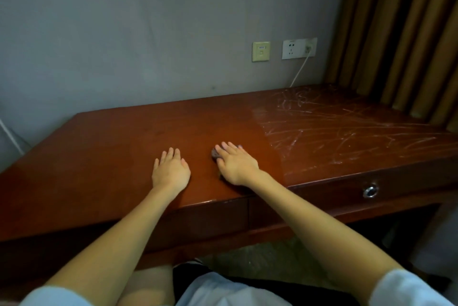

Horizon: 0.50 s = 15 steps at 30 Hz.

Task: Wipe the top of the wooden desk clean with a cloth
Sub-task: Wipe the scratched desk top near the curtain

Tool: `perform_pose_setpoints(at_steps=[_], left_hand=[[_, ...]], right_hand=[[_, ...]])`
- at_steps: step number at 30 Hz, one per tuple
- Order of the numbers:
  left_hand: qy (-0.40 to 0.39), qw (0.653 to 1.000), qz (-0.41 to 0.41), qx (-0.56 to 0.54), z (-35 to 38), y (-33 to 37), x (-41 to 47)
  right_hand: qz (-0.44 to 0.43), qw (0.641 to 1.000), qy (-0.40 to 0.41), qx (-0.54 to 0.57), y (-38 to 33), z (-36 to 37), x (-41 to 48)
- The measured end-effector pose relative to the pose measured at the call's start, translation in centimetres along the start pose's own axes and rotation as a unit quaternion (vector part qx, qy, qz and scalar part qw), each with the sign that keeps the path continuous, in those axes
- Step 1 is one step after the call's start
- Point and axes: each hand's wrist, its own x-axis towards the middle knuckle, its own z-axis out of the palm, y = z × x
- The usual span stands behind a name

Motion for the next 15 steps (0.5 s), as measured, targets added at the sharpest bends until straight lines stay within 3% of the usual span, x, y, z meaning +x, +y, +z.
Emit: perform_pose_setpoints(at_steps=[8,12,15], left_hand=[[-0.011,0.999,-0.04,0.012,-0.1,1.2,-0.7],[-0.024,0.997,-0.069,0.019,0.1,3.6,-1.8],[-0.022,0.998,-0.056,0.018,0.5,4.1,-2.3]], right_hand=[[0.094,0.995,0.038,-0.003,8.9,-2.0,-6.0],[0.076,0.994,0.074,-0.027,6.5,-1.1,-9.3],[0.011,0.996,0.083,-0.035,3.2,0.0,-10.2]])
